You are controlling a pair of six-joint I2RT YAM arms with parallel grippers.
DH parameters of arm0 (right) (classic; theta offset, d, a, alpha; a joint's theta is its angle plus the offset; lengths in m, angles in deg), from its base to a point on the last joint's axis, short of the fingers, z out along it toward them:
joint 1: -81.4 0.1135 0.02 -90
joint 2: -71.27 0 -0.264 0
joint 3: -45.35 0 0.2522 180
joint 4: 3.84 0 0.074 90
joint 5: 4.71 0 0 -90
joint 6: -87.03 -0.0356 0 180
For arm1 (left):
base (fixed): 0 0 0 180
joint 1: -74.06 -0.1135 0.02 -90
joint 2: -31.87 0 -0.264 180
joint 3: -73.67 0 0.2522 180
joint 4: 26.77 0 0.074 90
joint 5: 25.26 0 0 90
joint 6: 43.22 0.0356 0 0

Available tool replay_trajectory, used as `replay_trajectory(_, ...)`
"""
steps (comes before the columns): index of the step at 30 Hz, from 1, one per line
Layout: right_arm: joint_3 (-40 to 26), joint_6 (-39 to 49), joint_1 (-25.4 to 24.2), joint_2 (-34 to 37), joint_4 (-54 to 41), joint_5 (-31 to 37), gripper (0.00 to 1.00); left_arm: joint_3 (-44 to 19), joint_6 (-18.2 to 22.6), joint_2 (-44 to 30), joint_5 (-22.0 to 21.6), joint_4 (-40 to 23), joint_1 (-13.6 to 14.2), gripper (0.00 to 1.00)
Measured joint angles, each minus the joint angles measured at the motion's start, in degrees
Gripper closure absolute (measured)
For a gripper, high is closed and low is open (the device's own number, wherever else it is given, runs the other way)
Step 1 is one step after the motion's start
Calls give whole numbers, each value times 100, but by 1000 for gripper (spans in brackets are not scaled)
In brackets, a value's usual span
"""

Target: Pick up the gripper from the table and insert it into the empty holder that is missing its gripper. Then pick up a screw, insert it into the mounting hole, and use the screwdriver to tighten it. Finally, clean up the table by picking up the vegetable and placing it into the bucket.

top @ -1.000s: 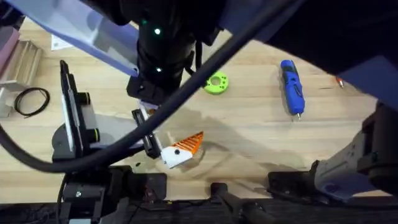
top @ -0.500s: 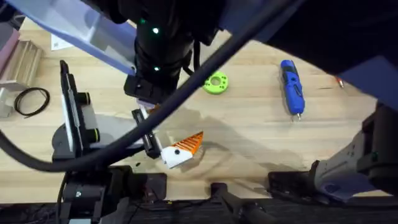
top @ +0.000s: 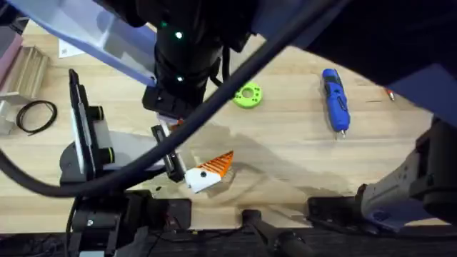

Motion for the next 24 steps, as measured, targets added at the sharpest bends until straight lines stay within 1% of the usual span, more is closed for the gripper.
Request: replay_trajectory(24,0,85,0,31,1,68,996,0,0,0,0,0,0,15)
